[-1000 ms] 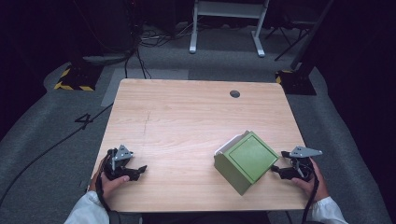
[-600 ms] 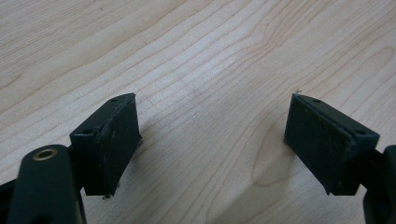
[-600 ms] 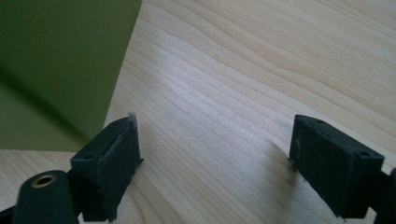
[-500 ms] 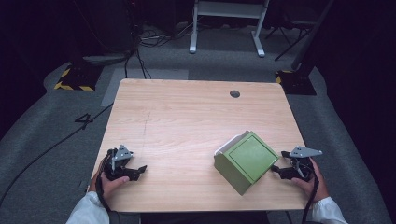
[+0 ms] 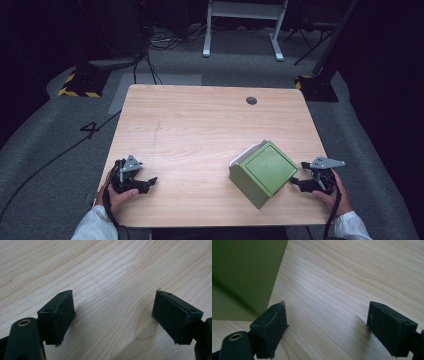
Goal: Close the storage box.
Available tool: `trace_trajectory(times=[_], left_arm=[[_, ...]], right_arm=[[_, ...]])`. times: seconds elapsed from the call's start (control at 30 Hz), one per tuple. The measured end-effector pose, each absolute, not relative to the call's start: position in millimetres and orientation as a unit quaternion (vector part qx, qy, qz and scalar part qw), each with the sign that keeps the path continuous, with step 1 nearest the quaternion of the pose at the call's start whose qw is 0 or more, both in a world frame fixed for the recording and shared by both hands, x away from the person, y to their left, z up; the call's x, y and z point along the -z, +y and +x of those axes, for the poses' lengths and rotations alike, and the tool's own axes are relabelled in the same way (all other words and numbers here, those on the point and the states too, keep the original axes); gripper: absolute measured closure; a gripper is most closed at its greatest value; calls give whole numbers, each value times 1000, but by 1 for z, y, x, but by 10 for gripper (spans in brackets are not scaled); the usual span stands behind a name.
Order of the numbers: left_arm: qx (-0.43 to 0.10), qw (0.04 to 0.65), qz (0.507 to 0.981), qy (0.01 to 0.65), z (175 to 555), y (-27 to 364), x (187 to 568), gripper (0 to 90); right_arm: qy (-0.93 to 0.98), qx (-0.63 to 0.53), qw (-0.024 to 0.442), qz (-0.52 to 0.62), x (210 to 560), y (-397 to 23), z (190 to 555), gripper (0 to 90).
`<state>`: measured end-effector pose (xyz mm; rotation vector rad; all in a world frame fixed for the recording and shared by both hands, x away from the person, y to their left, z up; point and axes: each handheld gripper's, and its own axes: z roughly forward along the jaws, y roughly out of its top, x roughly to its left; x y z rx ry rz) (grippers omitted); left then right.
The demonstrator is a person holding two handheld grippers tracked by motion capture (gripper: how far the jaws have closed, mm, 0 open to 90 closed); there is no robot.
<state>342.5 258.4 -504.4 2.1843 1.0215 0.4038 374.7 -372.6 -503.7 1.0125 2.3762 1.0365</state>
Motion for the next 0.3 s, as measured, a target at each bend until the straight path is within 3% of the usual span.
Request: trace_trajectory(times=[0.3], left_arm=[[-157,340,836,400,342,259,504,184]], right_arm=[[840,-366,179,357,504,-373,375,163]])
